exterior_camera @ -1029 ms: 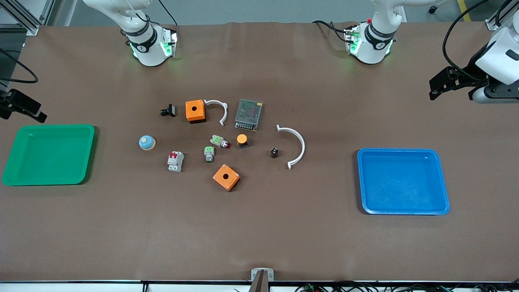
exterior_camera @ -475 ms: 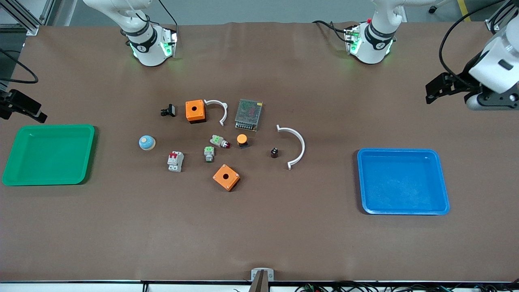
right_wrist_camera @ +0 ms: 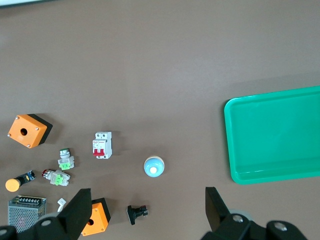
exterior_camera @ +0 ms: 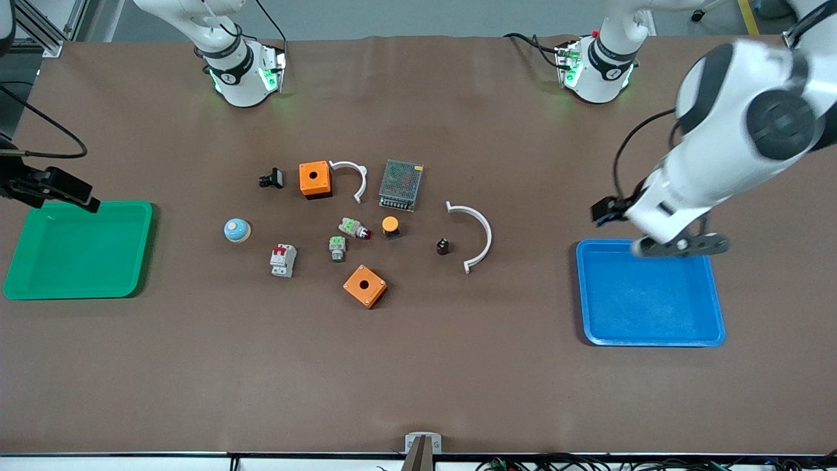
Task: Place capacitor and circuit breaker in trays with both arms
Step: 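Lower the right gripper to the breaker while the left gripper reaches the capacitor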
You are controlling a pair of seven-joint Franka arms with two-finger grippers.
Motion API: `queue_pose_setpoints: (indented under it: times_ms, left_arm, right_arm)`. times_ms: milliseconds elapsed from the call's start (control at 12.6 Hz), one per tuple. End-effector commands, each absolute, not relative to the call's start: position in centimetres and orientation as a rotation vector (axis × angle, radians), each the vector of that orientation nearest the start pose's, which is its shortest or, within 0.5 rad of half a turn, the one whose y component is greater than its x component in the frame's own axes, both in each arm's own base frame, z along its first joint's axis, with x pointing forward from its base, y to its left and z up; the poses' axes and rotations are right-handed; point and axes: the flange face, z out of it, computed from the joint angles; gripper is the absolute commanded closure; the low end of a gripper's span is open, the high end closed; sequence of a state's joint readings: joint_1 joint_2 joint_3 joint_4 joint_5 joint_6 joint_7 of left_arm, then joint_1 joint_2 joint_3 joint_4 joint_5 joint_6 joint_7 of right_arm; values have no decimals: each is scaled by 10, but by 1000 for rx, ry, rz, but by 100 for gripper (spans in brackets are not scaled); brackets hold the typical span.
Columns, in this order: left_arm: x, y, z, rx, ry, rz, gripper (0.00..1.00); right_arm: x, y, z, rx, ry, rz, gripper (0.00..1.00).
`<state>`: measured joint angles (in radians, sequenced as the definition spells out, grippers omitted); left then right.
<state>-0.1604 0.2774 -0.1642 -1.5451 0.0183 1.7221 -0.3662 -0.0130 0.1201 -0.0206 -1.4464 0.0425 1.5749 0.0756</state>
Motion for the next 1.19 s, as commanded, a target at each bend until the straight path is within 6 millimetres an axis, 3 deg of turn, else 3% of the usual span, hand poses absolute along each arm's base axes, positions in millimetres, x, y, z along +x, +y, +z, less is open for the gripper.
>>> queue_pose_setpoints:
  times_ms: [0,237,396,554,712,950,1108]
  left_arm:
    - [617,-227,444,-3149,-172,149,0]
    - [614,-284,394,-3145,-335,139,0]
    - [598,-340,370,-3148,-426,117,1]
    - [589,-373,342,-3139,-595,96,4]
    - [572,-411,308,-3129,-683,103,8]
    - [562,-435,259,-3107,-853,106,21]
    - [546,-457,237,-3092,-922,107,23]
  right_arm:
    - [607,14,593,-3095,113,43,0]
    - [623,52,549,-3106,20,154,0]
    - [625,65,535,-3105,-15,184,0]
    - [628,99,509,-3123,-111,243,0]
    - [629,116,480,-3108,-120,312,0]
    - [620,137,421,-3070,-74,294,0]
    - [604,163,389,-3082,-41,285,0]
